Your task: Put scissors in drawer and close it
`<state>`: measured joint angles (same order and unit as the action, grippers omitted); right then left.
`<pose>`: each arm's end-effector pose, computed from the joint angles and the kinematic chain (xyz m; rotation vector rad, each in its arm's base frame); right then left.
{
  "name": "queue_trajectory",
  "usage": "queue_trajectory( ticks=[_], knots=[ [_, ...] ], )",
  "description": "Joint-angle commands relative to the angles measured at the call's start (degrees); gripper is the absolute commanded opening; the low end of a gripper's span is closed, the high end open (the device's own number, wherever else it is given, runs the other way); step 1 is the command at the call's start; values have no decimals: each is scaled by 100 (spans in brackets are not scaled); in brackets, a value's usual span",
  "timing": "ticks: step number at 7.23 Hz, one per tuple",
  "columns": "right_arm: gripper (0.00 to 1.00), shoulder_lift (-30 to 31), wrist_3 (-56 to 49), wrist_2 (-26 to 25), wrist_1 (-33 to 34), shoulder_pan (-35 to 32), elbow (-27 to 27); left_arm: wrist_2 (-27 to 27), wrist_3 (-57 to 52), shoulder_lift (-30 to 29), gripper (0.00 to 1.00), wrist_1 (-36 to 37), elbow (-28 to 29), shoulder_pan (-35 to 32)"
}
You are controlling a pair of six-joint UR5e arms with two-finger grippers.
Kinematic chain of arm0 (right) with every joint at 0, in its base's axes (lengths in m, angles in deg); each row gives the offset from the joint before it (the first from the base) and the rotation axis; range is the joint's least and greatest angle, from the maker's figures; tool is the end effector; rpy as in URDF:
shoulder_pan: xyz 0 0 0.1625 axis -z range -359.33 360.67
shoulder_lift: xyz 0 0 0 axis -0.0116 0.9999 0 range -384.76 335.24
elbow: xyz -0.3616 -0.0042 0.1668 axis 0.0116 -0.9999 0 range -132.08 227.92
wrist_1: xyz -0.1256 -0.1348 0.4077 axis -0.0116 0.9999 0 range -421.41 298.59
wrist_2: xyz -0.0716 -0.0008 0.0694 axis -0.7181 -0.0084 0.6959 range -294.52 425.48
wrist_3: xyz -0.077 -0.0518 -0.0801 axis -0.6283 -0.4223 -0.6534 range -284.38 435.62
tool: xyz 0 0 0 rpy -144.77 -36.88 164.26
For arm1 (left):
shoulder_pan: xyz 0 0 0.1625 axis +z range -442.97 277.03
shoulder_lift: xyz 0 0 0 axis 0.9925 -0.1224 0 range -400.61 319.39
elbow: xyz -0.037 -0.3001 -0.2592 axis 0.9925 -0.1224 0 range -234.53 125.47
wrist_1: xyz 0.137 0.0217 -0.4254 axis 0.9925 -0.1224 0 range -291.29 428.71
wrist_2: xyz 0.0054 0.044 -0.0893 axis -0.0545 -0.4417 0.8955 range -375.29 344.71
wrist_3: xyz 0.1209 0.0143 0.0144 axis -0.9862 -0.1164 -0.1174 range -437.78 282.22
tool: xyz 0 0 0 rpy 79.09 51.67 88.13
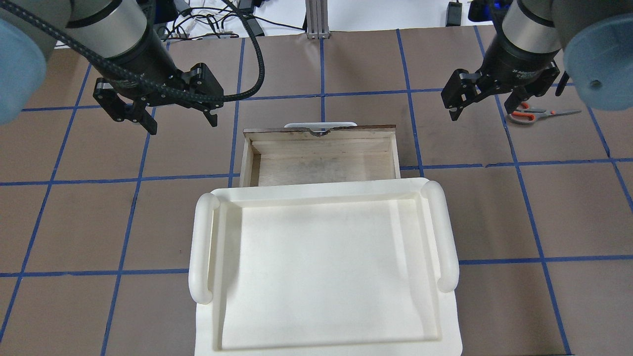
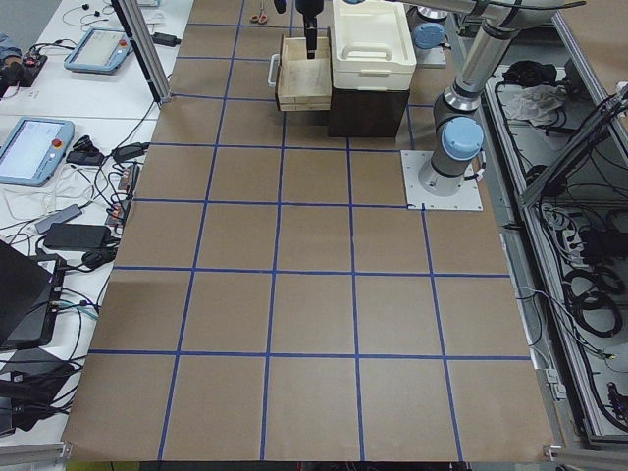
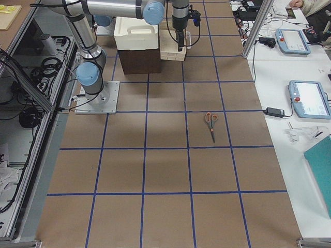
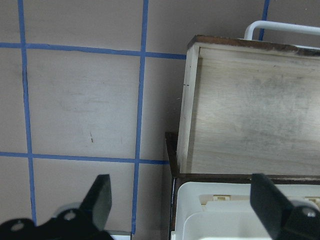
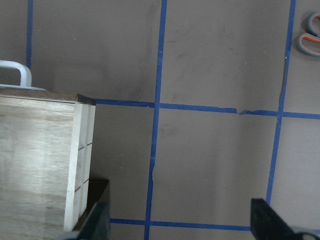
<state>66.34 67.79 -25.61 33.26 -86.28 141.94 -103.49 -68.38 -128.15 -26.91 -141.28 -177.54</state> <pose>0.1030 -0.5285 0.4195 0.1296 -3.1166 0.0448 -0.1772 -0.4953 0.4805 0.1312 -3.1074 -0.0035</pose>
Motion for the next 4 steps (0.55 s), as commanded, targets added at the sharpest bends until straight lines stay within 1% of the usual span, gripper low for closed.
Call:
queue_trajectory(
  ticks=[1, 3, 4],
  knots=[
    [100, -22, -25, -49, -28, 37, 3, 4, 0, 1, 100, 0, 0, 0],
    [100, -66, -77, -49, -10, 54, -6, -5, 0, 1, 100, -9, 0, 0],
    [100, -75, -452, -49, 16, 72, -6, -5, 0, 1, 100, -9, 0, 0]
  ],
)
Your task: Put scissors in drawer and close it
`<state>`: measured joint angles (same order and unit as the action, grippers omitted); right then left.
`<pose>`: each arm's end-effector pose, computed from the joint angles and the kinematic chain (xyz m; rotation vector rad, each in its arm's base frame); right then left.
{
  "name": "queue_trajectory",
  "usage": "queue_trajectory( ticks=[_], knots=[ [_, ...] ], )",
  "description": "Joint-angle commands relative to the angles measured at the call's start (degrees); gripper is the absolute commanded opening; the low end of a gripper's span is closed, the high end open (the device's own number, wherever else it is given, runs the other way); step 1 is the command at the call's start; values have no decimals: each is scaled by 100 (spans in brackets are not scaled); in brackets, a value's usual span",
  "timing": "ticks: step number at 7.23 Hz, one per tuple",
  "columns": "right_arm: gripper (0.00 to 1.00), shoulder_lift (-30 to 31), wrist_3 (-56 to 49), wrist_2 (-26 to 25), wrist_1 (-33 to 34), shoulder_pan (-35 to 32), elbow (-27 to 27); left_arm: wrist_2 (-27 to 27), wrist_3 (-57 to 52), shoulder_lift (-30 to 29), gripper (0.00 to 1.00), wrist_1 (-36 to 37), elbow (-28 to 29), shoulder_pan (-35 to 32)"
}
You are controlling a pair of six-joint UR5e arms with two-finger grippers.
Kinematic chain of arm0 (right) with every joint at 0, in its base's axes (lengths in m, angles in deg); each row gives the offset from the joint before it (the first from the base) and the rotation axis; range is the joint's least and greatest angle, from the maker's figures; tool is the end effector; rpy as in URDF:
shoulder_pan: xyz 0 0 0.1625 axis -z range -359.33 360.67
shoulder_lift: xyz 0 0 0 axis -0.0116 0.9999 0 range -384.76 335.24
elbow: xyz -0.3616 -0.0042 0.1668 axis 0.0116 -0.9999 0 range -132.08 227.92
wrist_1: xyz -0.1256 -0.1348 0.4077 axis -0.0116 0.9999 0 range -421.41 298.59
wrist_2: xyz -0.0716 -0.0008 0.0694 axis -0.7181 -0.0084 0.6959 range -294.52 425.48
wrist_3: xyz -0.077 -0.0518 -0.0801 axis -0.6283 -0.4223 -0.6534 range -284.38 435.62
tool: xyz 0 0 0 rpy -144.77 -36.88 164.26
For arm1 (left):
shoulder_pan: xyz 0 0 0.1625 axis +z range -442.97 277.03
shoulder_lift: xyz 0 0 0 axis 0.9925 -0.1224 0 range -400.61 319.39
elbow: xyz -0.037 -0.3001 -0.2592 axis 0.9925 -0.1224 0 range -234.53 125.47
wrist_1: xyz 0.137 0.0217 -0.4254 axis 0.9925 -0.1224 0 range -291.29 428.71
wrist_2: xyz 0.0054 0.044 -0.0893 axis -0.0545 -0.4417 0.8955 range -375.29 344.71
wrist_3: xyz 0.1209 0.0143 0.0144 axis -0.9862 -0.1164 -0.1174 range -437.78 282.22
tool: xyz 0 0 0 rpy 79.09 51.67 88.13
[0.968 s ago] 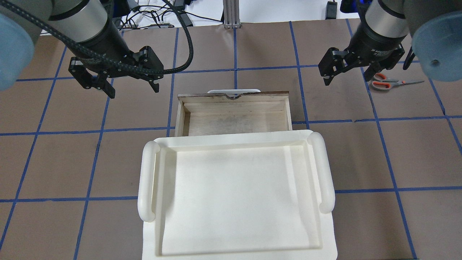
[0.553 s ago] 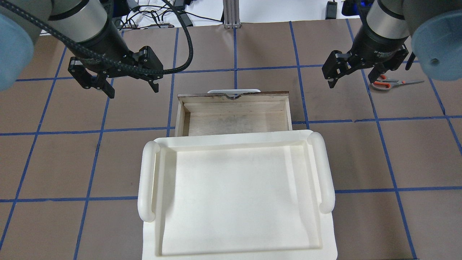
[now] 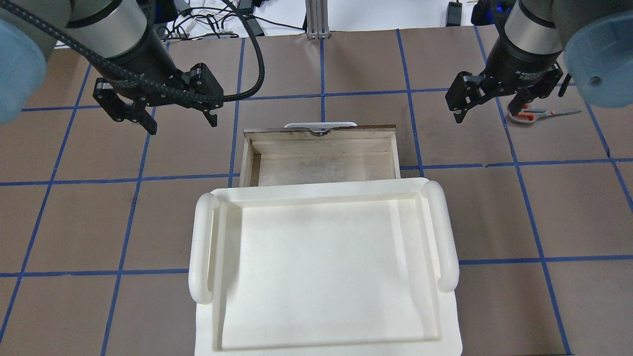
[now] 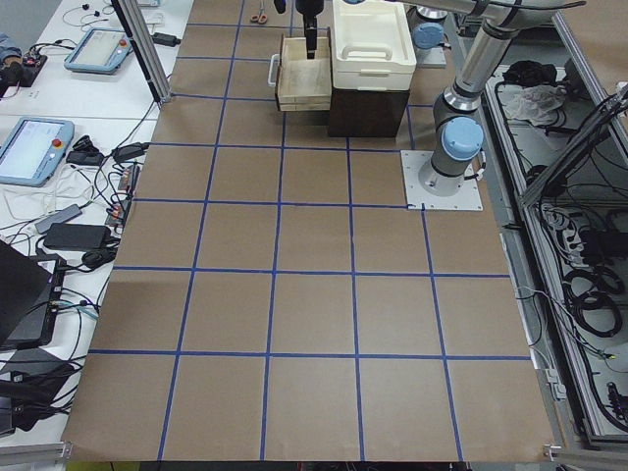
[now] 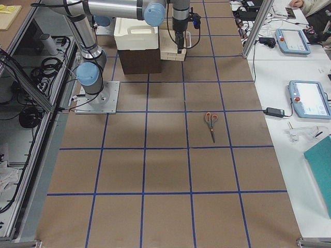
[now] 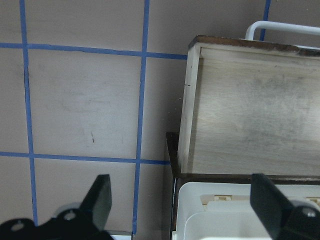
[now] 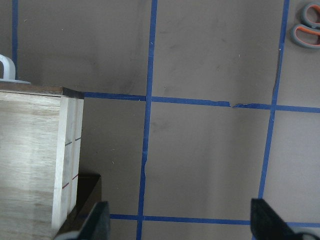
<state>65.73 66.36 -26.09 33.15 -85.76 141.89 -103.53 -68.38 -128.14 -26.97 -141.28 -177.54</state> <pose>0.0970 -0.5320 0.4142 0.1540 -3.1082 0.0246 -0.1771 -0.4951 0.4805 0.1313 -3.1082 -0.0047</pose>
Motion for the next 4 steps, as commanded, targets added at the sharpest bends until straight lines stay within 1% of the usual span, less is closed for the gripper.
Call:
queue_trajectory(
  ticks=[1, 3, 4],
  knots=[
    [100, -15, -391, 17, 28, 81, -1, -10, 0, 9, 100, -3, 0, 0],
    [100, -32, -627, 52, 19, 160, -1, -10, 0, 0, 100, -3, 0, 0],
    [100, -93, -1438, 104, -25, 317, -27, -10, 0, 0, 100, -3, 0, 0]
  ],
)
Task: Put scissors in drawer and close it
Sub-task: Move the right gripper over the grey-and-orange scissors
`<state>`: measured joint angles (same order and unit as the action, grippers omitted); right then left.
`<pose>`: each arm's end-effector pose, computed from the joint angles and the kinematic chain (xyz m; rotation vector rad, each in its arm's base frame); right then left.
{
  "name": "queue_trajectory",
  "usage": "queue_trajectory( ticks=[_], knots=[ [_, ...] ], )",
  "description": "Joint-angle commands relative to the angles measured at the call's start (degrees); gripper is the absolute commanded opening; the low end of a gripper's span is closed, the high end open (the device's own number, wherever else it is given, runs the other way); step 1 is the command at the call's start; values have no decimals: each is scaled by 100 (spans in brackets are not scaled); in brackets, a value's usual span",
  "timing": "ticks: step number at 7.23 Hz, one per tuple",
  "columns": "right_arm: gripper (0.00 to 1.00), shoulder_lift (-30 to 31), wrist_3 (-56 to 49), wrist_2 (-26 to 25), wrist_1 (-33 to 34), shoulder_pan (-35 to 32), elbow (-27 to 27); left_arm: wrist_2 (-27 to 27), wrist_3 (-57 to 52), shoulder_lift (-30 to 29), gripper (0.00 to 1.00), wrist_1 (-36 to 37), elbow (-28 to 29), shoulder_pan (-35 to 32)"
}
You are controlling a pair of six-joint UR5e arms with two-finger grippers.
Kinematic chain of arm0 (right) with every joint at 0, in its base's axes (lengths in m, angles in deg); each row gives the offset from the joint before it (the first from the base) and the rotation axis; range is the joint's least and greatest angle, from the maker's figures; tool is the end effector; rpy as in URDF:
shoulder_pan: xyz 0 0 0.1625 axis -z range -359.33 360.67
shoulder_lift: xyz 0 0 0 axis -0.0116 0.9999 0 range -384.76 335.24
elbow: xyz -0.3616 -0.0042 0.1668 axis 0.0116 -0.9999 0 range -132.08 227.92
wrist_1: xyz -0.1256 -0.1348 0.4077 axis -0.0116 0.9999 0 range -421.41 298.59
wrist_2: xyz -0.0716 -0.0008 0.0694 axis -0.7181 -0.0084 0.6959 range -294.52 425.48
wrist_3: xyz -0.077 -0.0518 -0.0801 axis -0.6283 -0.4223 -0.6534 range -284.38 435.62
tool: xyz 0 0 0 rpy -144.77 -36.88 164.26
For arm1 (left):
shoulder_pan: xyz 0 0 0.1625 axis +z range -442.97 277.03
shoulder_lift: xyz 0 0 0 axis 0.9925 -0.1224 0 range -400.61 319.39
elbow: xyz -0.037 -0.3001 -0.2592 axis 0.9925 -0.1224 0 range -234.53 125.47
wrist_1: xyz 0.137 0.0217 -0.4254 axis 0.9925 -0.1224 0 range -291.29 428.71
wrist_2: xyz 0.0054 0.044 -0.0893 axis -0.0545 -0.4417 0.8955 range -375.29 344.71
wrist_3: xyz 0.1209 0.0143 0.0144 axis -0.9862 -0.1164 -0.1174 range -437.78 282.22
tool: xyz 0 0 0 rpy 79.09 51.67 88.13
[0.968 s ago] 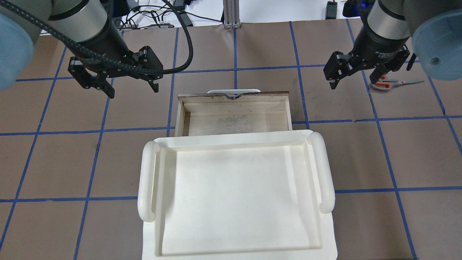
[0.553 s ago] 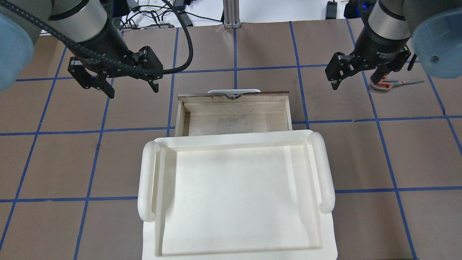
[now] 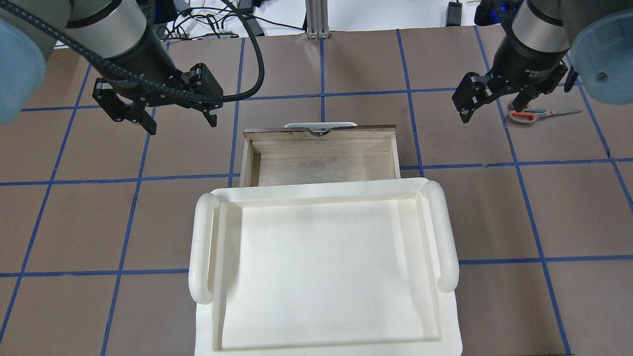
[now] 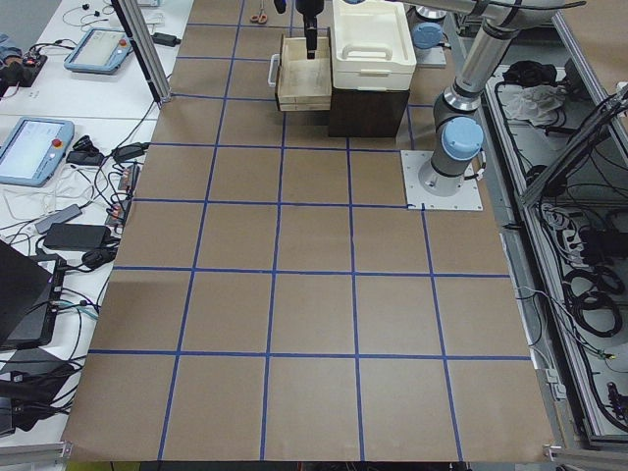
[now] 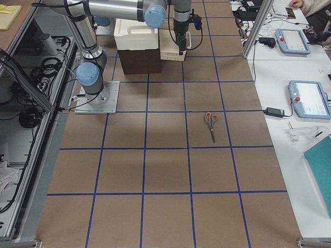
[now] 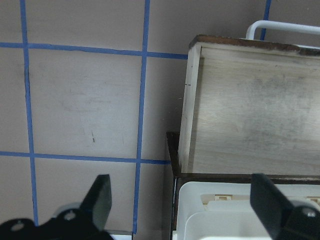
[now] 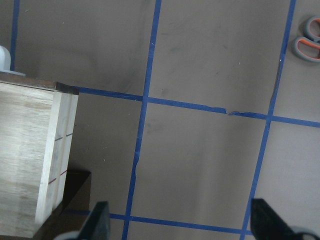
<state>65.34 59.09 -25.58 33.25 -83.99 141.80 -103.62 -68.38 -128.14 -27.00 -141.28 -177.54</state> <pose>0.0814 -0.5369 0.4116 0.3040 -3.1055 0.0182 -0.1769 -0.4951 0.4804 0.1314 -3.1098 -0.0052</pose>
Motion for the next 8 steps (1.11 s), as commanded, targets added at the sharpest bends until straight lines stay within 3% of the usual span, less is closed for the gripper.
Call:
queue_trajectory(
  ticks=[1, 3, 4, 5, 8],
  knots=[
    [100, -63, -1407, 36, -53, 394, -27, 0, 0, 8, 100, 0, 0, 0],
    [100, -211, -3268, 53, -36, 1158, -27, -9, 0, -1, 100, 0, 0, 0],
    [100, -352, -3695, 1, 199, 1405, -36, -9, 0, 8, 100, 0, 0, 0],
    [100, -666, -4230, -25, 758, 1530, -54, -18, 0, -1, 100, 0, 0, 0],
    [100, -1580, -7416, 71, 1947, 2214, -80, -27, 0, 8, 100, 0, 0, 0]
  ],
)
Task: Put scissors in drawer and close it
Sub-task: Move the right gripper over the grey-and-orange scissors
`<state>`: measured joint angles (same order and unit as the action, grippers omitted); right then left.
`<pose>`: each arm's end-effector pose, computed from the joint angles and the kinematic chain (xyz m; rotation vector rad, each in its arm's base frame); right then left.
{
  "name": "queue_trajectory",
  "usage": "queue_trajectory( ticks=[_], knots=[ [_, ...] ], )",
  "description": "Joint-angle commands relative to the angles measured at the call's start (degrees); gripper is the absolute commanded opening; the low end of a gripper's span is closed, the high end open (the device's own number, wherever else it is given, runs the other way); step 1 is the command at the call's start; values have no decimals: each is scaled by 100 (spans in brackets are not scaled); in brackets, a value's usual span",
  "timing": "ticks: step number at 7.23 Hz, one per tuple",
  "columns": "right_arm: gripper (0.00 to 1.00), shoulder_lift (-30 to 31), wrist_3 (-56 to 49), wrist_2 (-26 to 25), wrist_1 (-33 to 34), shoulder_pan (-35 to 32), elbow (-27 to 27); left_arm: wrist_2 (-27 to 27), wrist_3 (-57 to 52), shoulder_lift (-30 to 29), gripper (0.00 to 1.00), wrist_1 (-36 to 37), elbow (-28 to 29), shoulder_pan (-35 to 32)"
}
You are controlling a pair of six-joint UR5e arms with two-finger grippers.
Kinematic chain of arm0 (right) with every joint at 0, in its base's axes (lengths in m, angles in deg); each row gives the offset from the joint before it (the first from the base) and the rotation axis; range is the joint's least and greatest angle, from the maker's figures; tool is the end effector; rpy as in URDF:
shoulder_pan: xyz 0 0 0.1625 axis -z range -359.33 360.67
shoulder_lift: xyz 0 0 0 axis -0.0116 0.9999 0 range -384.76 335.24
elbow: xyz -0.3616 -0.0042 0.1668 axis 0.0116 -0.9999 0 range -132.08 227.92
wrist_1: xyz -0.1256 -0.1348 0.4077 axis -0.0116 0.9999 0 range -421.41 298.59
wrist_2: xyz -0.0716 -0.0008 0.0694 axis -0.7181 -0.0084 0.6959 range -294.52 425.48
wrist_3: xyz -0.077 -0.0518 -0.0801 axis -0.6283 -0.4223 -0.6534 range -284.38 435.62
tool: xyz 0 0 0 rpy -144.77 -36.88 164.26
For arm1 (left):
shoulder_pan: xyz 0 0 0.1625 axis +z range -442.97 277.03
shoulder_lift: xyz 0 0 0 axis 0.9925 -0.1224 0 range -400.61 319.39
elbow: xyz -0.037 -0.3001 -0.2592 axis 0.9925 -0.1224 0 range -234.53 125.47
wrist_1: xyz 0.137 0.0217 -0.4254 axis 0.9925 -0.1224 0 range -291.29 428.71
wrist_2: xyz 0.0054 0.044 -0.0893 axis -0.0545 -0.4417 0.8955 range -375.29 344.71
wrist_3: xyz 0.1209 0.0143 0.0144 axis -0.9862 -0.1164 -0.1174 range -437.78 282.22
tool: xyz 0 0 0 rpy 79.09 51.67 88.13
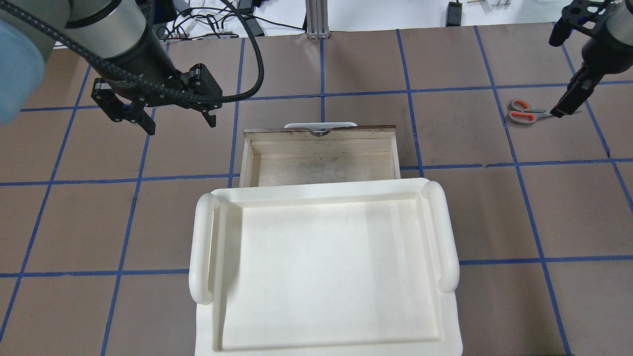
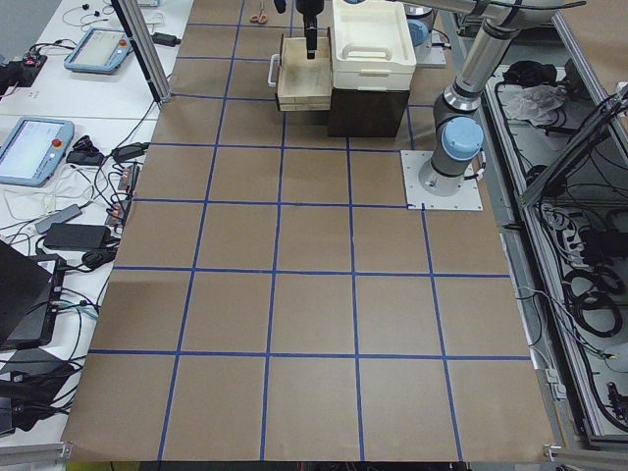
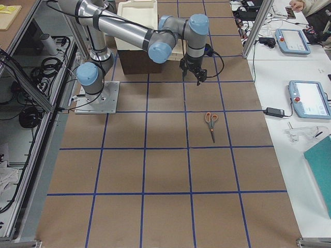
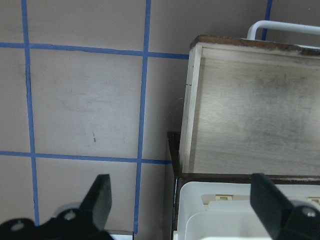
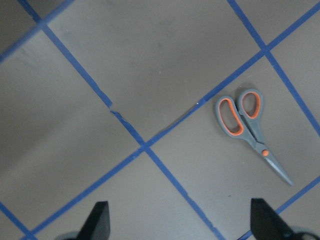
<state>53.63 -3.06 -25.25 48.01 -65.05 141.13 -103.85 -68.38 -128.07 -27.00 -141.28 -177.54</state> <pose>-0.1276 -0.6031 0.3292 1.4026 -2.7309 0.0616 -0.1764 -0.4947 0.4810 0.1315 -3.1136 -0.0026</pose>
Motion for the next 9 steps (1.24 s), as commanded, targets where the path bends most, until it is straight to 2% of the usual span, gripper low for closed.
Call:
queue_trajectory(
  ticks=[1, 4, 6, 7, 9],
  knots=[
    [100, -769, -1863, 143, 962, 461, -135, -3, 0, 2, 100, 0, 0, 0],
    [100, -1421, -2772, 258, 1028, 621, -540, -3, 0, 2, 100, -18, 0, 0],
    [100, -1572, -3134, 337, 1072, 621, -549, 5, 0, 2, 100, -9, 0, 0],
    [100, -1729, -3379, 363, 1464, 621, -549, 14, 0, 2, 100, -9, 0, 0],
    [100, -1844, -3487, 355, 1564, 621, -549, 5, 0, 2, 100, -9, 0, 9]
  ],
)
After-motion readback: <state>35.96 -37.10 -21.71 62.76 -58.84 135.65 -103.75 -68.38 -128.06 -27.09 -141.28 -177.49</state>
